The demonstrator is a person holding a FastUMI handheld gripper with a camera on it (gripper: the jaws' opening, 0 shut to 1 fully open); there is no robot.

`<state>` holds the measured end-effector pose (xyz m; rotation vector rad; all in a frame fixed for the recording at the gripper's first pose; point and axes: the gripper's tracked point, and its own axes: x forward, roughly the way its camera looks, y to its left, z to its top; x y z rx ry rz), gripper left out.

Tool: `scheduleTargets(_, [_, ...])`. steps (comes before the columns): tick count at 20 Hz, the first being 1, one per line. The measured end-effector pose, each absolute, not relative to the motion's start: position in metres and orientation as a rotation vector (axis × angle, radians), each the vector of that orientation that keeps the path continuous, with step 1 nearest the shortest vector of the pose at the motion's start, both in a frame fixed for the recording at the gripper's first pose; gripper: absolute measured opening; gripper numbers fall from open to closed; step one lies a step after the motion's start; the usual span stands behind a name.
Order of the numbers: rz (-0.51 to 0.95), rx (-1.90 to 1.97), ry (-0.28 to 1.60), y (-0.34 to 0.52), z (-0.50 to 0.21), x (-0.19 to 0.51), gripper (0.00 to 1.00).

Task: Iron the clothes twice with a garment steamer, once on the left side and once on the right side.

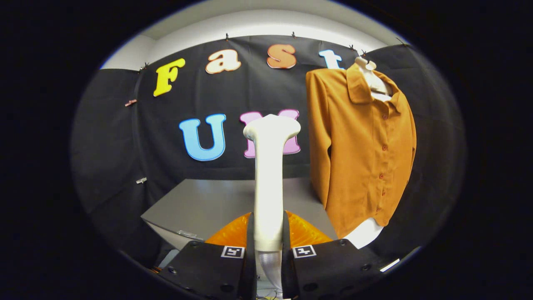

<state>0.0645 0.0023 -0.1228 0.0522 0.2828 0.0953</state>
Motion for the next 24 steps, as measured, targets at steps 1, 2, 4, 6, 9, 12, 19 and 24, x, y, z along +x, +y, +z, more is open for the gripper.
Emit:
scheduleTargets(1, [0.102, 0.061, 0.249, -0.005, -0.111, 0.058, 0.27])
scheduleTargets(2, [0.104, 0.070, 0.220, -0.013, -0.099, 0.053, 0.27])
scheduleTargets(4, [0.098, 0.078, 0.157, -0.032, -0.078, 0.047, 0.27])
scheduleTargets(6, [0.094, 0.082, 0.100, -0.053, -0.060, 0.042, 0.27])
scheduleTargets(9, [0.081, 0.069, 0.012, -0.082, -0.038, 0.039, 0.27])
scheduleTargets(12, [0.071, 0.066, -0.039, -0.109, -0.032, 0.044, 0.27])
scheduleTargets(19, [0.016, 0.082, -0.044, -0.170, -0.063, 0.075, 0.26])
scheduleTargets(24, [0.034, 0.093, -0.004, -0.186, -0.099, 0.105, 0.27])
